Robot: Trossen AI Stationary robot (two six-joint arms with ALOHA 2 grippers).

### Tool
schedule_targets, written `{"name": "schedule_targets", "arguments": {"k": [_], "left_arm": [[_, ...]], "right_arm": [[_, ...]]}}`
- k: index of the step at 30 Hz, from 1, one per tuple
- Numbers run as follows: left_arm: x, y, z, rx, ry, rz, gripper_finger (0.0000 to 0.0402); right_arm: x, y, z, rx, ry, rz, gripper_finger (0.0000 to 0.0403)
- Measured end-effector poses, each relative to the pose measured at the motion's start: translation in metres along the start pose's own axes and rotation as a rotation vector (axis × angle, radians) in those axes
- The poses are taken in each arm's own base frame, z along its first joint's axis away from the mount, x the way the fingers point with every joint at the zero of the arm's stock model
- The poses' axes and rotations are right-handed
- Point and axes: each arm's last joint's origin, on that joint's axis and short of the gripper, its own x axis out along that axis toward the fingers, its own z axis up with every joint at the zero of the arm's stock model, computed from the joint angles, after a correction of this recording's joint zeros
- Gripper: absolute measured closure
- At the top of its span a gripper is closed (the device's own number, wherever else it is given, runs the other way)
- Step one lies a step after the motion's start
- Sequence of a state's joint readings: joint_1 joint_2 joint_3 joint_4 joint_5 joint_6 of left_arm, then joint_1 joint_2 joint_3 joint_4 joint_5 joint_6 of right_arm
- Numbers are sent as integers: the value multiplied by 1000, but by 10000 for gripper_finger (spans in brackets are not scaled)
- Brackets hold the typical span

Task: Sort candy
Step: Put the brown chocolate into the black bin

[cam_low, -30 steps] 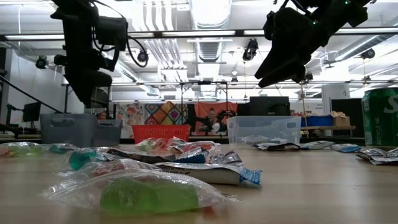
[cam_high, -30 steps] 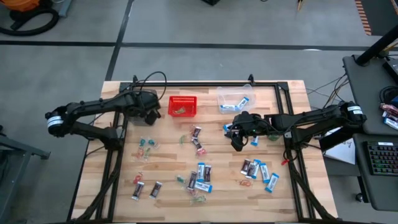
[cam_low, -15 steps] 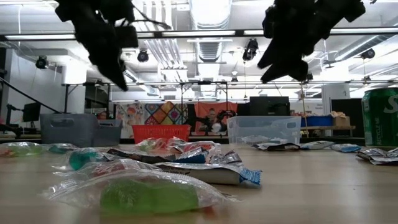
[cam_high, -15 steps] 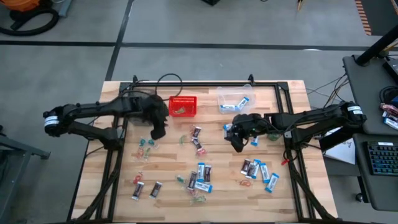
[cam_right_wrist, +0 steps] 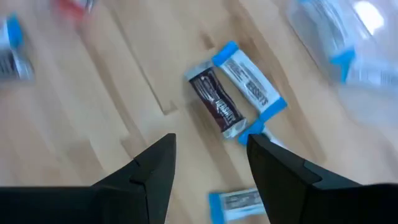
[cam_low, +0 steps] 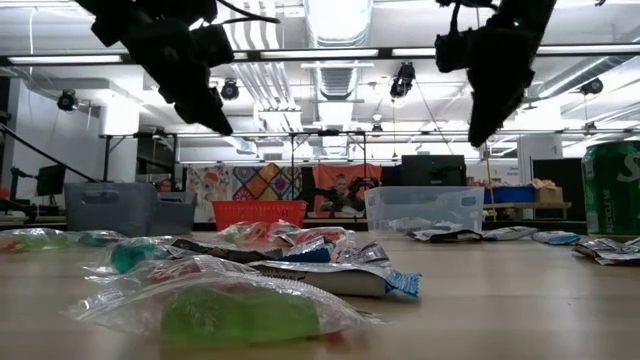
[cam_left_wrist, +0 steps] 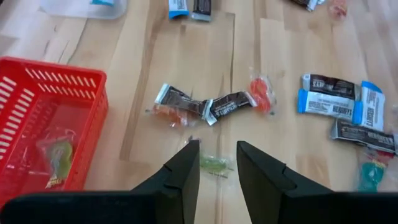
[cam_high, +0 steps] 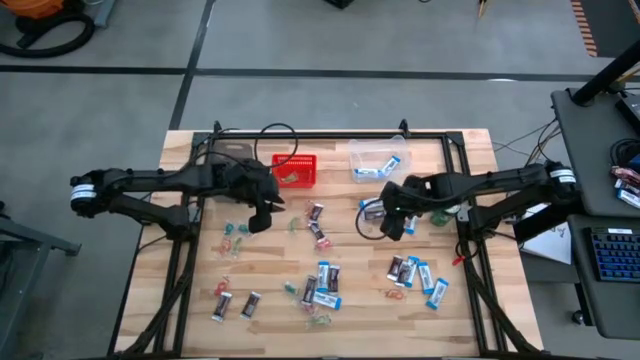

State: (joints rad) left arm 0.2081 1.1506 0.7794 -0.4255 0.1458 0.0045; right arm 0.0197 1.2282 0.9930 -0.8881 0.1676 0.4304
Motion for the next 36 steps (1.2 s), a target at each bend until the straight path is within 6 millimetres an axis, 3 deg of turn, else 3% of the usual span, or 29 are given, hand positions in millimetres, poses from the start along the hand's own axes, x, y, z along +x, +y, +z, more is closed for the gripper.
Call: {"name": "schedule_targets", "arguments": {"k": [8, 16, 28, 32, 36], "left_arm": [[2, 1, 0, -51, -20, 5, 313], [-2, 0, 7, -64, -50, 6, 313], [-3, 0, 12, -59, -84, 6, 313], [-3, 0, 16, -54, -127, 4, 313], [-3, 0, 19, -71, -161, -1, 313]], "right_arm": [[38, 5, -4, -288, 128, -31, 213], [79, 10, 4, -372, 130, -32, 213], [120, -7, 10, -391, 208, -89, 217], [126, -11, 11, -391, 225, -77, 244], [129, -13, 11, -383, 235, -30, 301]]}}
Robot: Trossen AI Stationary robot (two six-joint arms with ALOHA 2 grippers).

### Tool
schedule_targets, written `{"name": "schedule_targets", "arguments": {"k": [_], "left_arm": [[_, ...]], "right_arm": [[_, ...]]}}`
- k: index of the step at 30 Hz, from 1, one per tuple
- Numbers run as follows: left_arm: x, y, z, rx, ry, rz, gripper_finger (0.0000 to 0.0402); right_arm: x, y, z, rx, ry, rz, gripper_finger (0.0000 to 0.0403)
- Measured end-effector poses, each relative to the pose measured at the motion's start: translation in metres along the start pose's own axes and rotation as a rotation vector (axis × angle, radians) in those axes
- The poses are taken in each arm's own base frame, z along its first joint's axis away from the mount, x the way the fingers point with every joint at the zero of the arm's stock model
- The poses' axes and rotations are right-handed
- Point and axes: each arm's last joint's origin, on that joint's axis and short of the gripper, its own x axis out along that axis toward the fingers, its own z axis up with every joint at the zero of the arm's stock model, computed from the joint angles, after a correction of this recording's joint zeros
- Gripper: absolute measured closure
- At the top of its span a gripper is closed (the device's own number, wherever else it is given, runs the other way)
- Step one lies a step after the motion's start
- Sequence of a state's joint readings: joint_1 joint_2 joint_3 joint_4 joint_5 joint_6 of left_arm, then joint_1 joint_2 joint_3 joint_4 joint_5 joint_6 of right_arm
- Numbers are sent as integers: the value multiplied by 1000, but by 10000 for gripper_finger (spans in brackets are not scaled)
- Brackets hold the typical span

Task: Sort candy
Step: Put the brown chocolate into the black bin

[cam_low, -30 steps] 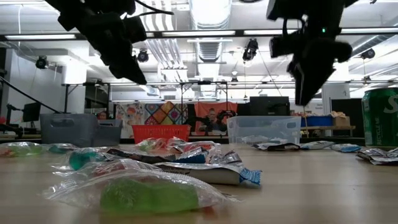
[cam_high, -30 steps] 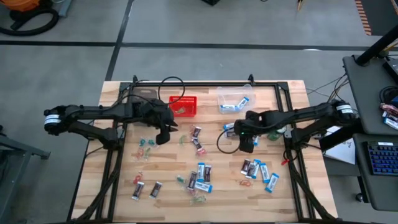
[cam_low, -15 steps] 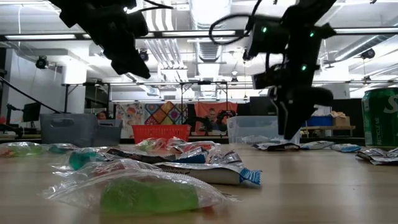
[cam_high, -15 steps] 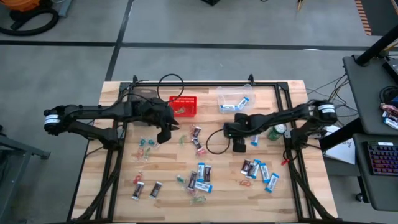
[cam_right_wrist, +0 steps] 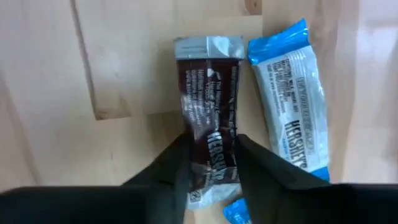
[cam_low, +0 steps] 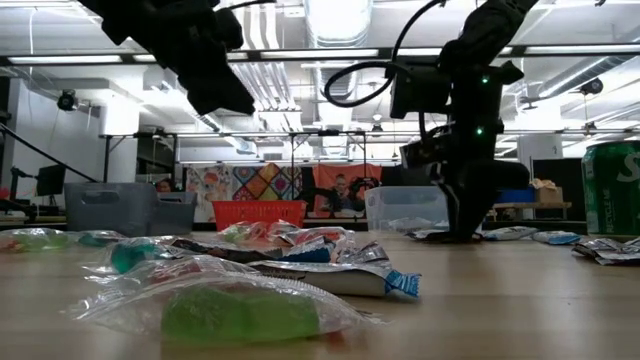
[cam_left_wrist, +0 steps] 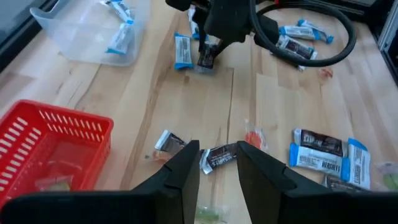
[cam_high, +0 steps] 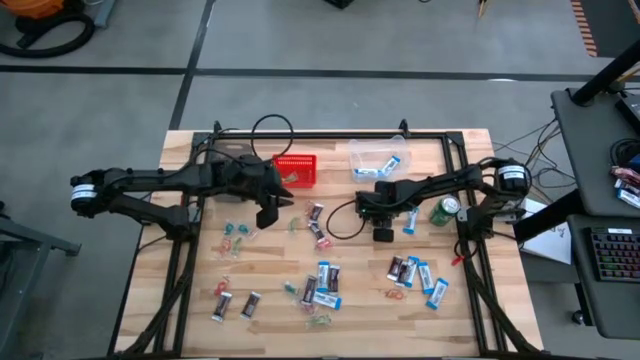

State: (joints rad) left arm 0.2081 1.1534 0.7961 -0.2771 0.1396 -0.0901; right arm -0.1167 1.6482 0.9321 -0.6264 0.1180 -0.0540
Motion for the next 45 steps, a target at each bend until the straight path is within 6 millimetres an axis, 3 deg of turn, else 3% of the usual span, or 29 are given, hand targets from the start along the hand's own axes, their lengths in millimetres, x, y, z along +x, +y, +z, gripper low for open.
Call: {"name": "schedule_targets", "arguments": {"k": [6, 12, 17, 25, 33, 38, 45], "left_arm": [[2, -1, 1, 0, -53, -10, 313], [10, -8, -9, 0, -111, -56, 313], [16, -23, -15, 43, -213, -128, 313], [23, -38, -31, 97, -409, -225, 303], [40, -39, -39, 120, -509, -245, 250], [59, -41, -35, 124, -516, -247, 227], [84, -48, -21, 157, -491, -363, 233]], "right_arm": [[-1, 0, 1, -20, -15, 27, 385], [-6, 0, 1, -23, -47, 62, 389], [-21, 4, 4, -34, -206, 189, 391], [-38, 8, 15, -120, -707, 371, 391], [-60, 10, 39, -260, -1132, 524, 391], [-67, 11, 47, -318, -1244, 586, 391], [-68, 11, 52, -321, -1253, 584, 391]]}}
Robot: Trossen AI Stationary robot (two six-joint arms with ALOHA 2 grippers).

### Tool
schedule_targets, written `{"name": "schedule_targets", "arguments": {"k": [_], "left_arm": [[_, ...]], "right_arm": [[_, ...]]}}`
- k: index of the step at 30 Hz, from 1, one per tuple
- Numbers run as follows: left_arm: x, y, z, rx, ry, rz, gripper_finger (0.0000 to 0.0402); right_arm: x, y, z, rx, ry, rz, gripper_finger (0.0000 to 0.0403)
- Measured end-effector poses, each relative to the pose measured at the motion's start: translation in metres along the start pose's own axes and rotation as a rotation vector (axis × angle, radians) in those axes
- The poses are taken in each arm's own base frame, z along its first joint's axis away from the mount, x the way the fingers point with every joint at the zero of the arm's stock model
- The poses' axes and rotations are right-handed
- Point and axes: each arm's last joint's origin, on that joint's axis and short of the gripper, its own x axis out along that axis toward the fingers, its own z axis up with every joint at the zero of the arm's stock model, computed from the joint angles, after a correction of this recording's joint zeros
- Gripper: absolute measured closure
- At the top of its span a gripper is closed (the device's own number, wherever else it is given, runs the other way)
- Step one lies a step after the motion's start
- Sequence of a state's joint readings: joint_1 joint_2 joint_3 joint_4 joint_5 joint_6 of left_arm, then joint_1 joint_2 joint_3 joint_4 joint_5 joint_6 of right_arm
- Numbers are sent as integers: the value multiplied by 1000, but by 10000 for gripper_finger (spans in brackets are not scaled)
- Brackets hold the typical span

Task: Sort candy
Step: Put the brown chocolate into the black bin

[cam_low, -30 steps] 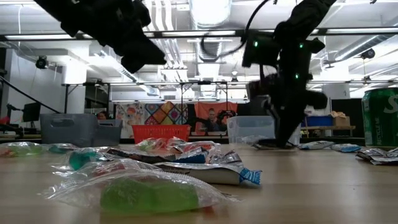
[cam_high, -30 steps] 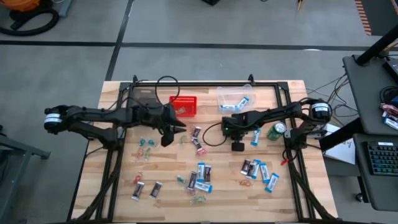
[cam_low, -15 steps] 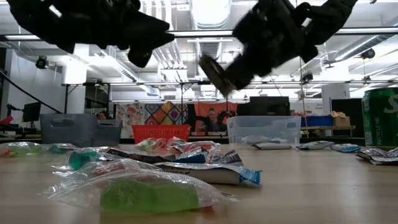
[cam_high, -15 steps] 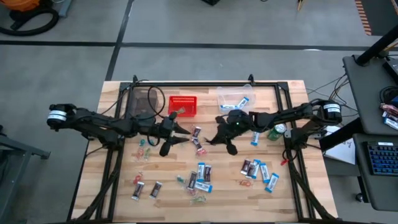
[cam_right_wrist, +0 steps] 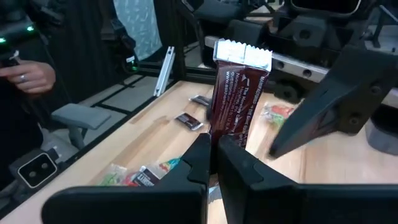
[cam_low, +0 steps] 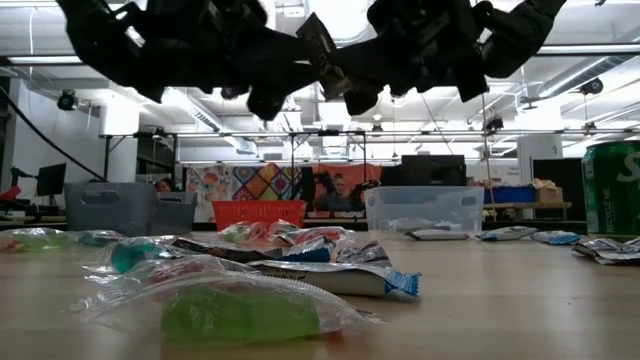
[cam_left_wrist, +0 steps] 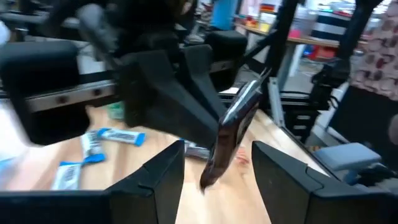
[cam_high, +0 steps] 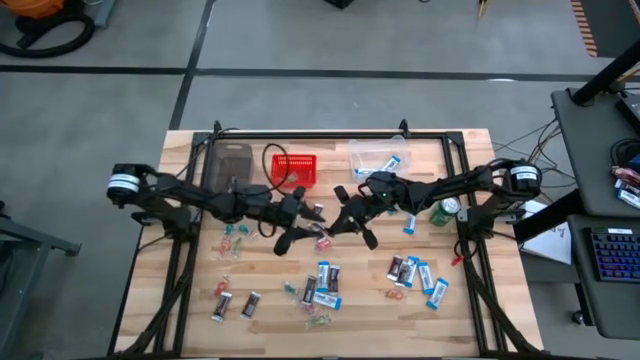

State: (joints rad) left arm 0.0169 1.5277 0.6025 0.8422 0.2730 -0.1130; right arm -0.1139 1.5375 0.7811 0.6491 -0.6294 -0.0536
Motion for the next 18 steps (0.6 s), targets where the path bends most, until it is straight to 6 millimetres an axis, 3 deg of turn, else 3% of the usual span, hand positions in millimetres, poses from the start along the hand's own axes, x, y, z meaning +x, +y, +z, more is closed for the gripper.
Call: {"name": "schedule_targets", "arguments": {"k": [6, 13, 18], "left_arm": [[12, 2, 0, 24, 12, -26, 263], [11, 2, 1, 5, 57, -21, 385], [9, 2, 4, -27, 58, -15, 382]], "right_arm": [[0, 0, -1, 6, 7, 0, 391], [0, -1, -2, 33, 20, -11, 390], [-1, -1, 0, 49, 16, -28, 390]]}}
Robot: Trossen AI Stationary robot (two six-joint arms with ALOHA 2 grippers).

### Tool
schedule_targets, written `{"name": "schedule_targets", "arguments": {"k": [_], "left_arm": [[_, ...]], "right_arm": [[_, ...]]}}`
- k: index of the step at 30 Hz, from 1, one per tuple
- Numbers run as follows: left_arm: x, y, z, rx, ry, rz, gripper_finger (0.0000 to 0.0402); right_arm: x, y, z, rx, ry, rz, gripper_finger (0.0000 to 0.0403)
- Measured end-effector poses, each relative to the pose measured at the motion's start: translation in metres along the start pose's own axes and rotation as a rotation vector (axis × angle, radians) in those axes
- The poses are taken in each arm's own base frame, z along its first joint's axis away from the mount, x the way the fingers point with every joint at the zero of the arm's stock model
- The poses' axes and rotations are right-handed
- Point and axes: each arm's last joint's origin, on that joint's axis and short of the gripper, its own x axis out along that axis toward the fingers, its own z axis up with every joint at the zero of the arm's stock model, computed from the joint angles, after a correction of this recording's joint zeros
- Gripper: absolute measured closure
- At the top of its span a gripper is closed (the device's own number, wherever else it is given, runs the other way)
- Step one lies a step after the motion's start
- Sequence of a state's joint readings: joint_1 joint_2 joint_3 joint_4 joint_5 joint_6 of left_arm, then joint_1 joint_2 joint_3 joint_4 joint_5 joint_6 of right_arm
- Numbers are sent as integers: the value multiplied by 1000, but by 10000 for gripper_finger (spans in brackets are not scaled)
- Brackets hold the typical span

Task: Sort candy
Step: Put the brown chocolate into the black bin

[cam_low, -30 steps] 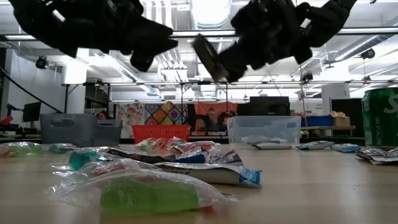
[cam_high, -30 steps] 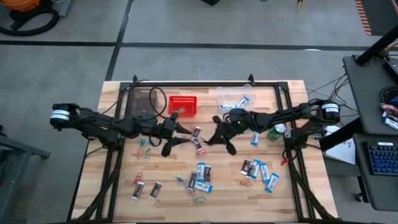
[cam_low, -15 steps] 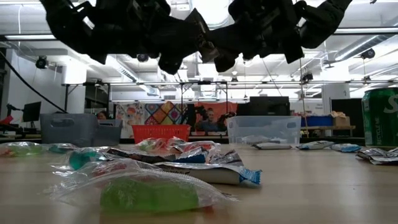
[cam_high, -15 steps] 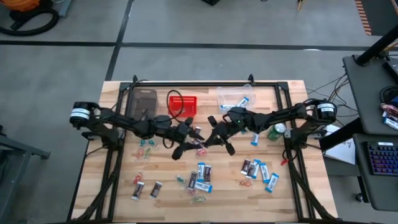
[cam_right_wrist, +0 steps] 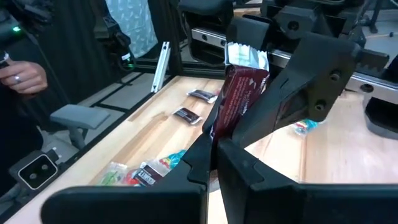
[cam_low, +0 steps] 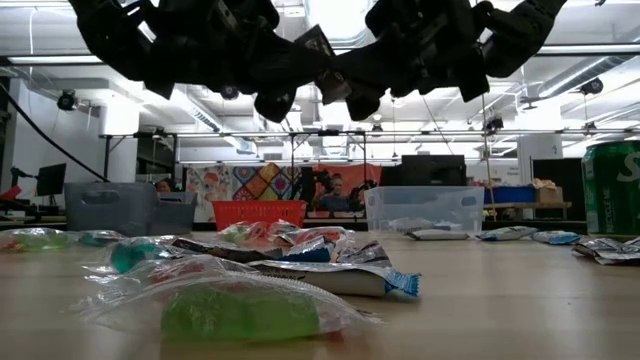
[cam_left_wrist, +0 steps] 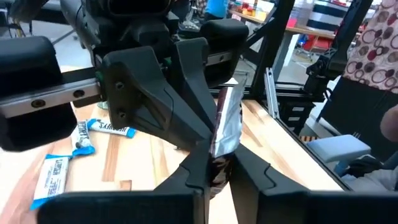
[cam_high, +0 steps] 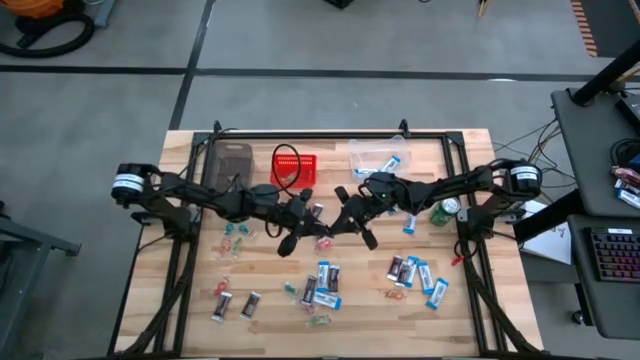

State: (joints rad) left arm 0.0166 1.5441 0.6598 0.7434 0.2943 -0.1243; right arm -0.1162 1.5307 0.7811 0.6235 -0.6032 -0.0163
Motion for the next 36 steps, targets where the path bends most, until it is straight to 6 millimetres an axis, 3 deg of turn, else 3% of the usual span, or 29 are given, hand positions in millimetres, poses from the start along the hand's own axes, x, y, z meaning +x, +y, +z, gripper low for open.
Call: {"name": "schedule_targets", "arguments": {"k": [4, 9, 13, 18, 27, 36], "left_arm": [[-8, -1, 6, -30, 58, 79, 395], [-27, -3, 26, -76, 234, 311, 397], [-51, -6, 41, -129, 511, 577, 397], [-81, -9, 64, -155, 742, 933, 397], [-102, -6, 72, -242, 873, 1036, 397], [-138, 29, 54, -448, 1073, 1171, 397]], "right_arm": [[-2, -2, 1, 43, 9, -72, 384], [-5, -8, 1, 113, 52, -340, 358], [-6, -13, -2, 200, 140, -484, 345], [-3, -14, 6, 226, 209, -483, 342], [-2, -15, 13, 225, 212, -486, 342], [-2, -15, 11, 245, 230, -491, 342]]}}
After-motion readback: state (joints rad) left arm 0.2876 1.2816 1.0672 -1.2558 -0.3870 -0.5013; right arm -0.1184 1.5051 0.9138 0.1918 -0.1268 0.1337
